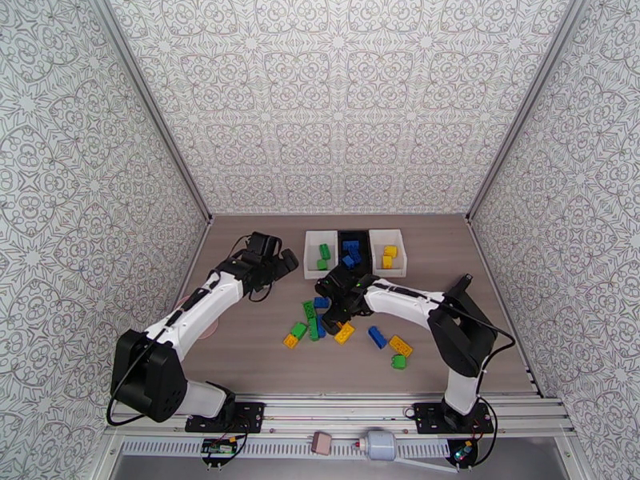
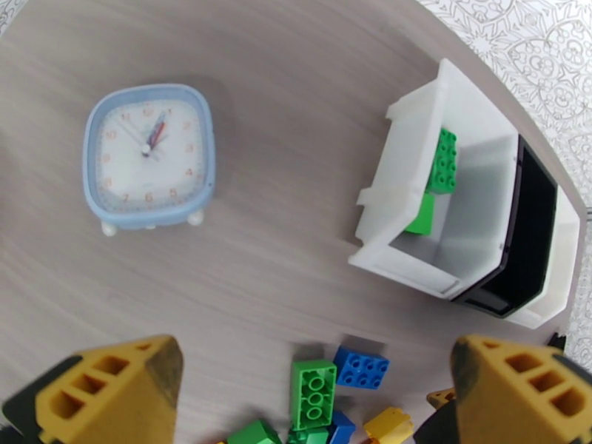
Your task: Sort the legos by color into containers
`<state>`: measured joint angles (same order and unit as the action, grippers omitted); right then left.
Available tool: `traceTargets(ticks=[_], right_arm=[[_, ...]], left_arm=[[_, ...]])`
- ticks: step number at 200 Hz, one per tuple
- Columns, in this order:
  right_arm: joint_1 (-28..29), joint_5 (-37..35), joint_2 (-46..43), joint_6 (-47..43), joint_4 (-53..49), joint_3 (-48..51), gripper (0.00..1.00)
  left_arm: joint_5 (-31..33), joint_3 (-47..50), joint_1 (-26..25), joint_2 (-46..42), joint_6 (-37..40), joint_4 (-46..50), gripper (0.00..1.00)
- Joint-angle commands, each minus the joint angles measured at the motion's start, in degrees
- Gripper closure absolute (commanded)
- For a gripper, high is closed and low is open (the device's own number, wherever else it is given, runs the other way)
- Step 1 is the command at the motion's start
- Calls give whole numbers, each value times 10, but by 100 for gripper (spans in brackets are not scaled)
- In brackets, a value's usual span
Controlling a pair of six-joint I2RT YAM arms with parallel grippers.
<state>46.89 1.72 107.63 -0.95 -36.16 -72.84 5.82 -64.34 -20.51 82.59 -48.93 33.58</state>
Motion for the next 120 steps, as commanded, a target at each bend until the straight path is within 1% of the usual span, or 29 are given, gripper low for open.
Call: traceTargets(ticks=[1, 13, 33, 46, 120], right_arm=[[0, 0, 21, -13, -29, -25, 1], [0, -4, 27, -12, -33, -28, 3], [0, -4, 33, -12, -34, -30, 9], [0, -6, 37, -11, -35, -31, 17], [-1, -24, 31, -3, -29, -26, 48]], left_arm=[[-5, 7, 1, -12, 15, -11, 0], [-6, 9, 2, -10, 13, -13, 0], [-12, 13, 2, -5, 5, -20, 0], [-17, 12, 3, -2, 3, -23, 0], [-26, 7, 1, 4, 1, -26, 0]])
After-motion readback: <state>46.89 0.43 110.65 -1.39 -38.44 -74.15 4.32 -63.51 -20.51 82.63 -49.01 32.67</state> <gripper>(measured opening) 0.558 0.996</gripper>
